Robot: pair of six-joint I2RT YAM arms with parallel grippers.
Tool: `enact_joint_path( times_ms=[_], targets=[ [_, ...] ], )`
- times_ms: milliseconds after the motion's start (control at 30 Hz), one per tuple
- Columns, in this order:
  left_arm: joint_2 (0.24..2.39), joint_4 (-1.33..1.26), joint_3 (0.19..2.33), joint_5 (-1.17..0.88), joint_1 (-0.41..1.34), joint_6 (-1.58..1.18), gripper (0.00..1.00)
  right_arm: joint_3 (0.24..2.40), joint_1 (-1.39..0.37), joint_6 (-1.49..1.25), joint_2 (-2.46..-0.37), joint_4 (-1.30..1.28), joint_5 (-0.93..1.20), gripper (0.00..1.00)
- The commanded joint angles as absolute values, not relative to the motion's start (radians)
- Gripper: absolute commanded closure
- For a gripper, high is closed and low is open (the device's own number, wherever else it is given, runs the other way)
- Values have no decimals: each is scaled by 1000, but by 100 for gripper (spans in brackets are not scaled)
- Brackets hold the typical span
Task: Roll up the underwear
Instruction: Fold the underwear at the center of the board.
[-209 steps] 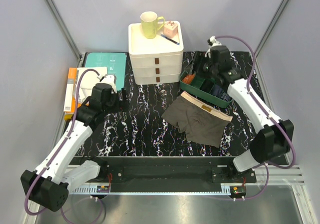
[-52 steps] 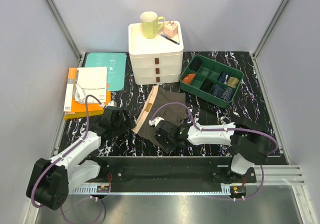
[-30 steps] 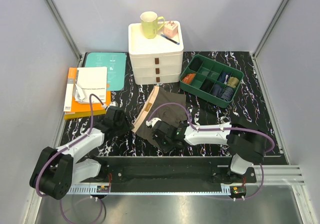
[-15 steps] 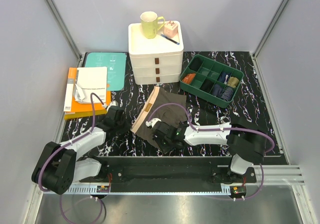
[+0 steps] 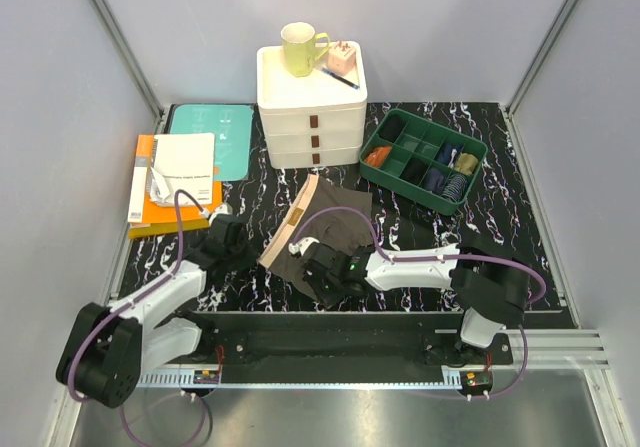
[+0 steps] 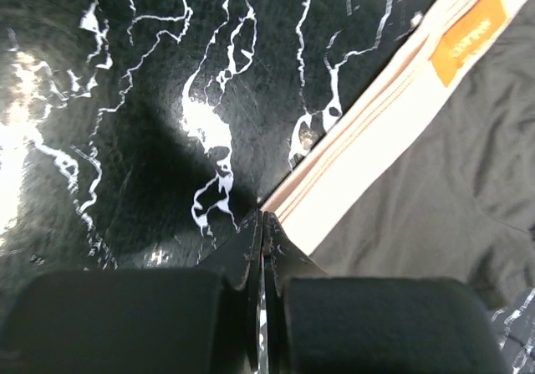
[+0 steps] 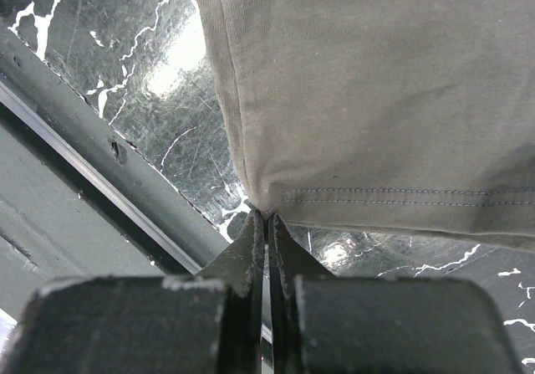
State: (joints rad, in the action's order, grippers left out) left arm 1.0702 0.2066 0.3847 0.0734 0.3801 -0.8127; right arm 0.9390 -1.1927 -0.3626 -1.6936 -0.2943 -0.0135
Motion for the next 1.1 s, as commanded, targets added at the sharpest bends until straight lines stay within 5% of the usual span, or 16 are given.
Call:
enact_joint_path(
  times_ms=[0,133,233,833,1067],
  targets=[
    [996,254,394,78,380,-787,96,965,-1206,-373,-1701,-311,-5,100],
    [982,301,400,45,380,-799,60,969,-1209,-373,-1706,-311,-5,100],
    [956,307,385,28,382,-830,50,971,-1213,-374,-1709,-313,-5,100],
    [1078,218,359,86,380,-880,58,963,-1221,-377,-1694,-308,-5,100],
    [1101,203,348,95,380,-885,76,963,-1221,-377,-1694,-308,-5,100]
  ],
)
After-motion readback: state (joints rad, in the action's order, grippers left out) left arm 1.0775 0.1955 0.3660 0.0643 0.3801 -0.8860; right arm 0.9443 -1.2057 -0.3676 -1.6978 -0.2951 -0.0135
